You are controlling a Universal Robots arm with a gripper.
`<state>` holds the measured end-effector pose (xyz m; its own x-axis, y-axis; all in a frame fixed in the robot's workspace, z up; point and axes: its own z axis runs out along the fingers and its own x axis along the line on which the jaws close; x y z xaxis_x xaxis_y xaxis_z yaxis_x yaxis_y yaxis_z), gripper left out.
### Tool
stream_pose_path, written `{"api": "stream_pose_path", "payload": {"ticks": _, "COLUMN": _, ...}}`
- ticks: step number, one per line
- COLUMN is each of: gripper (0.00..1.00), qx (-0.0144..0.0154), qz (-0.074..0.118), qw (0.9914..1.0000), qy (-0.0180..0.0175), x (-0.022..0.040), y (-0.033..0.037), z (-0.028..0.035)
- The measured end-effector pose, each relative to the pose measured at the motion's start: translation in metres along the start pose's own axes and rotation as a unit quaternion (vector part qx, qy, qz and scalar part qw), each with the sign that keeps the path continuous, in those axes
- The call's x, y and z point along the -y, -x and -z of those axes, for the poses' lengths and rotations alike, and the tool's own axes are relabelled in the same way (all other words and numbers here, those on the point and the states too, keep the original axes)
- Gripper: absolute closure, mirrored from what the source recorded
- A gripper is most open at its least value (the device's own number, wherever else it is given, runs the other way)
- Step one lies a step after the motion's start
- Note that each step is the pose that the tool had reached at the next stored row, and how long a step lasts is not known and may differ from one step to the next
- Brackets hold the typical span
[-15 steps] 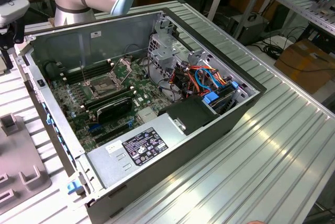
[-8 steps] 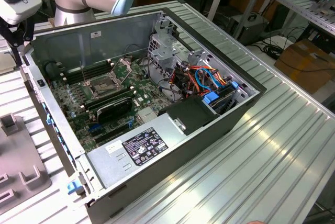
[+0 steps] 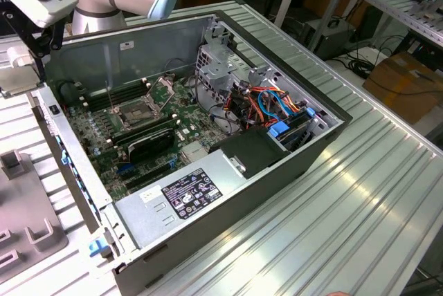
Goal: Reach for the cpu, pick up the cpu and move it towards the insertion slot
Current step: 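Pick up the cpu and move it towards the insertion slot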
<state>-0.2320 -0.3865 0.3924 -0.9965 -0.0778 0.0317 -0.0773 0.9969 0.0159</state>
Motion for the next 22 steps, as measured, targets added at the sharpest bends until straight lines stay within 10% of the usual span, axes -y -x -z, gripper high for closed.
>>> {"api": "stream_pose_path", "payload": {"ticks": 22, "gripper": 0.45, "qx": -0.0007, "qz": -0.003, "qw": 1.0, "qy": 0.0002, "x": -0.0041, "y": 0.0608, "z": 0.0013}}
